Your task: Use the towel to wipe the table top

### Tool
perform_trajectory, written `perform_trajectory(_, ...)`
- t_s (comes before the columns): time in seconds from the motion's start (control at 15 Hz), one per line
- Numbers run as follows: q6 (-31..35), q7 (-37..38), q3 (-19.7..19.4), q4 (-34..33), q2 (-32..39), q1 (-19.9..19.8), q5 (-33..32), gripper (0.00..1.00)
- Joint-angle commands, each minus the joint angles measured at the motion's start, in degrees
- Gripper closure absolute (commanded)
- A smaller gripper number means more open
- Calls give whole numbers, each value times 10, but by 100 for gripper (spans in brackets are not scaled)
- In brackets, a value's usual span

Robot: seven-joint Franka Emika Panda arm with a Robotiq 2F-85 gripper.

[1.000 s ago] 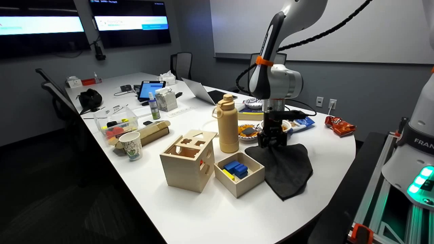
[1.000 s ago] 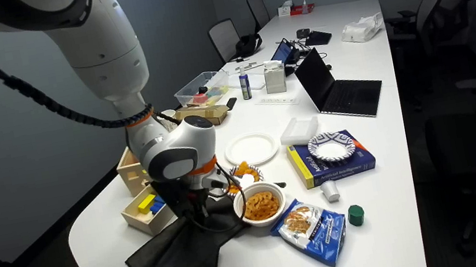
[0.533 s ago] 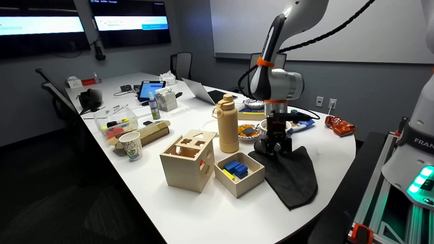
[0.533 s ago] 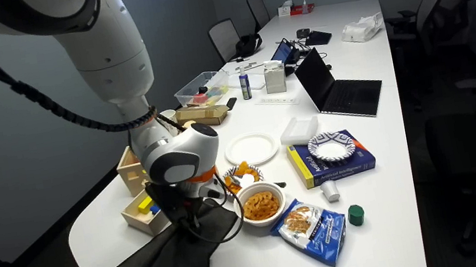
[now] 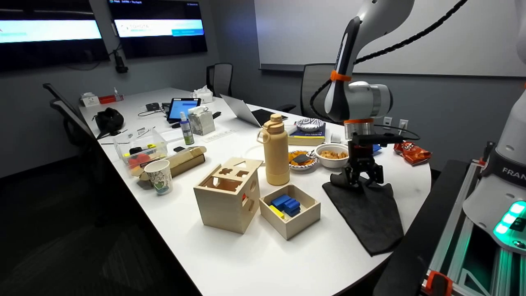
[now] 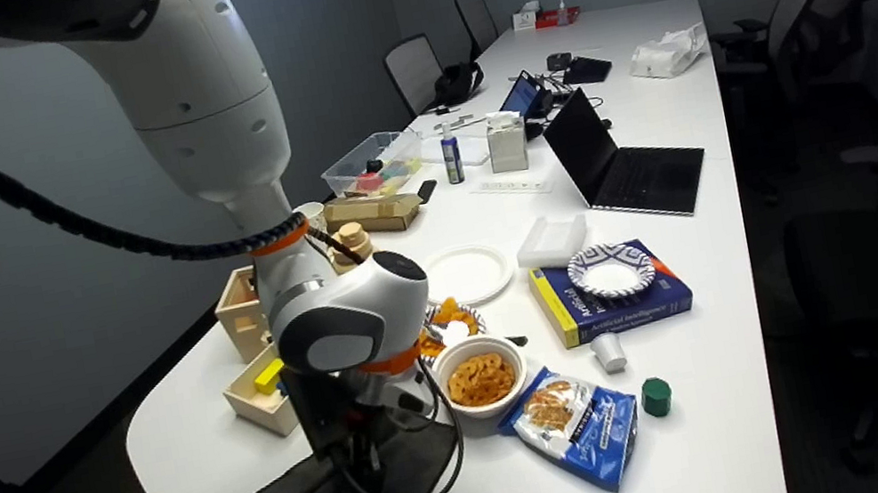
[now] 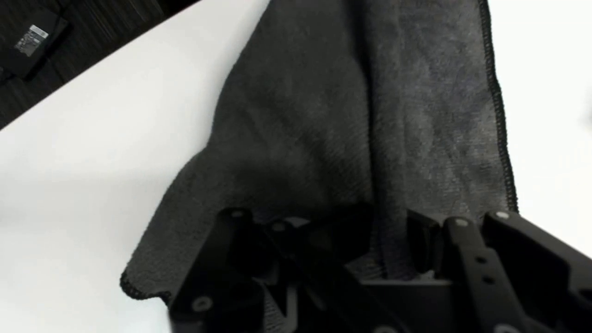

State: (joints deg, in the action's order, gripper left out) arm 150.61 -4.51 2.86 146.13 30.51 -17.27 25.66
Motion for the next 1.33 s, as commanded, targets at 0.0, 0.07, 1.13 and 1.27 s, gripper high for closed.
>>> perform_trajectory(0.0,21,1,0,-8,-19,-4,18,100)
perform_trajectory(0.07,25,-5,11,-22,-14,-10,28,100)
perform_trajectory(1.13,-125,-86,87,-59,6,15,79,100)
perform_trajectory(1.27,-120,-66,68,-26,-14,21,82,100)
